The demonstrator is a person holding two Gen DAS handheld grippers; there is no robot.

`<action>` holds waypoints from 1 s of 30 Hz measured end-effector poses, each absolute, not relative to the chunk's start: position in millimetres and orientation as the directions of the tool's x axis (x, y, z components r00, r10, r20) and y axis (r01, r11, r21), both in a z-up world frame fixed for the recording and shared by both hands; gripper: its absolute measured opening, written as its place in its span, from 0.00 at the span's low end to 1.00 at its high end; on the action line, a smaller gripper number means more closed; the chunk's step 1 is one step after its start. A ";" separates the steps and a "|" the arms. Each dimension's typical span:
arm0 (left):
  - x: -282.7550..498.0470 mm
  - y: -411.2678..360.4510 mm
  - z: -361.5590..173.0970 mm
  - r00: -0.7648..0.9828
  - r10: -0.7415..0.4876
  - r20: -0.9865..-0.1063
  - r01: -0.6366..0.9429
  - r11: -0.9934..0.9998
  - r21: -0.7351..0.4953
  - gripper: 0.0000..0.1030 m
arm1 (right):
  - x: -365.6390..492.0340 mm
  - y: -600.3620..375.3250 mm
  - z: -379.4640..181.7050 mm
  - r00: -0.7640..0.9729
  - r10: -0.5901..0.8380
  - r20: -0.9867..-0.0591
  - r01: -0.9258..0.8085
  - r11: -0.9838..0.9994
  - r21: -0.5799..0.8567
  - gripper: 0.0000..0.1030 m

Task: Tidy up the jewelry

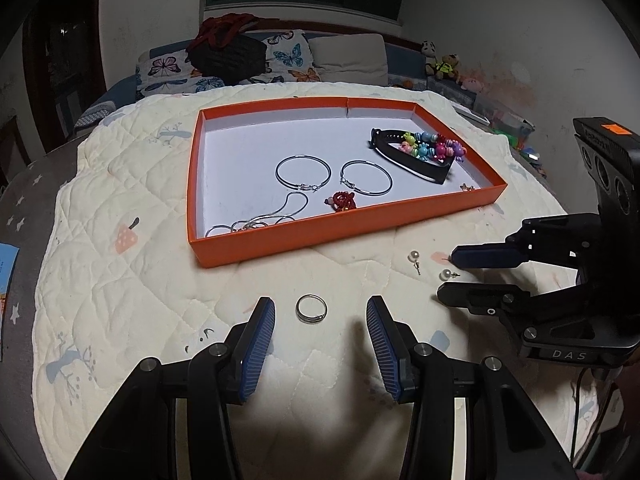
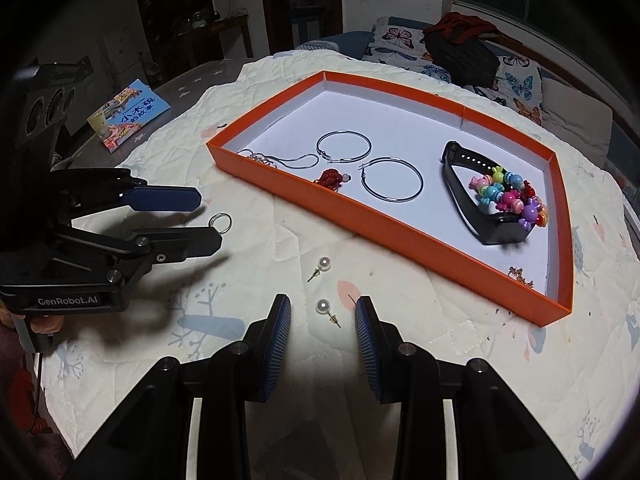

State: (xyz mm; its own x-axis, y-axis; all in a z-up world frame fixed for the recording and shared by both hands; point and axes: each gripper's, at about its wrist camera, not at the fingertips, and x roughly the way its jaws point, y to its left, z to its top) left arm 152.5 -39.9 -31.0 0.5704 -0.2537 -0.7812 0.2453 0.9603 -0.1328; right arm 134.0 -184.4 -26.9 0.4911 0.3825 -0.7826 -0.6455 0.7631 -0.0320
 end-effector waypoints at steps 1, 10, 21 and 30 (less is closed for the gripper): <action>153.0 -39.7 -31.6 0.571 -0.254 -0.781 0.247 0.960 -0.132 0.50 | 134.2 -184.0 -27.0 0.493 0.382 -0.782 -0.646 0.763 -0.034 0.34; 158.7 -43.8 -38.0 0.564 -0.257 -0.785 0.265 0.956 -0.123 0.49 | 133.6 -182.6 -28.9 0.495 0.379 -0.782 -0.652 0.757 -0.047 0.18; 164.0 -50.1 -45.0 0.564 -0.237 -0.791 0.281 0.956 -0.087 0.29 | 135.3 -183.6 -29.7 0.499 0.384 -0.777 -0.648 0.761 -0.041 0.11; 165.3 -50.0 -45.2 0.573 -0.229 -0.787 0.273 0.959 -0.080 0.18 | 134.6 -183.7 -28.3 0.500 0.392 -0.772 -0.647 0.762 -0.031 0.10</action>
